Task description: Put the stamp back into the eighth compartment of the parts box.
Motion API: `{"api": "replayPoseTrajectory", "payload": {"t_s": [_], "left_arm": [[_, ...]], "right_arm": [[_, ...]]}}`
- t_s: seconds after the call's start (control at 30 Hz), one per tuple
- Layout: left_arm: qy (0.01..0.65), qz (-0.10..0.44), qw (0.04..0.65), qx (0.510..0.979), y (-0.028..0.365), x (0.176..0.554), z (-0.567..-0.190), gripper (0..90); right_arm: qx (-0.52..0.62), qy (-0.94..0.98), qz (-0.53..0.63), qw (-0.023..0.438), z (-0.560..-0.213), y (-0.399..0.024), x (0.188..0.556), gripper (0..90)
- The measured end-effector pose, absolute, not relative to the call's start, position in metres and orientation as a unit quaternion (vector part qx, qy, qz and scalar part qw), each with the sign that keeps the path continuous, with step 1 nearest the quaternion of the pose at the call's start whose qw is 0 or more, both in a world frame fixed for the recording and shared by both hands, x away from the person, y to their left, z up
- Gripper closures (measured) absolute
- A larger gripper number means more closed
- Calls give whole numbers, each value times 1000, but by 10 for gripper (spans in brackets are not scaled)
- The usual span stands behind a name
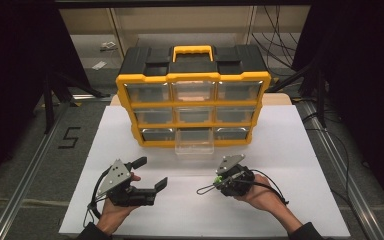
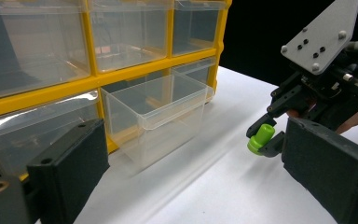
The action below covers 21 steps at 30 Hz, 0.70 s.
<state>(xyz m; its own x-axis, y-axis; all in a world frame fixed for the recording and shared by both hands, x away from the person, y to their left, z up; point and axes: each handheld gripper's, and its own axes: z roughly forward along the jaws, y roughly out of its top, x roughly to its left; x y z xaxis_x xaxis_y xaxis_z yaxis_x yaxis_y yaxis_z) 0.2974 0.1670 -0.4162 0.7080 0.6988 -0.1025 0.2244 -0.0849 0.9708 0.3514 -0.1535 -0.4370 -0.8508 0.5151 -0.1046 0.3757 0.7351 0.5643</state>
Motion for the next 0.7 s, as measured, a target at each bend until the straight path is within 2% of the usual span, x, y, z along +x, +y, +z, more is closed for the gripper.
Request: {"api": "replayPoseTrajectory", "payload": {"t_s": [0.7], "left_arm": [[325, 201, 593, 709, 167, 297, -416, 68]], "right_arm": [[248, 906, 310, 147, -426, -154, 350, 647]]}}
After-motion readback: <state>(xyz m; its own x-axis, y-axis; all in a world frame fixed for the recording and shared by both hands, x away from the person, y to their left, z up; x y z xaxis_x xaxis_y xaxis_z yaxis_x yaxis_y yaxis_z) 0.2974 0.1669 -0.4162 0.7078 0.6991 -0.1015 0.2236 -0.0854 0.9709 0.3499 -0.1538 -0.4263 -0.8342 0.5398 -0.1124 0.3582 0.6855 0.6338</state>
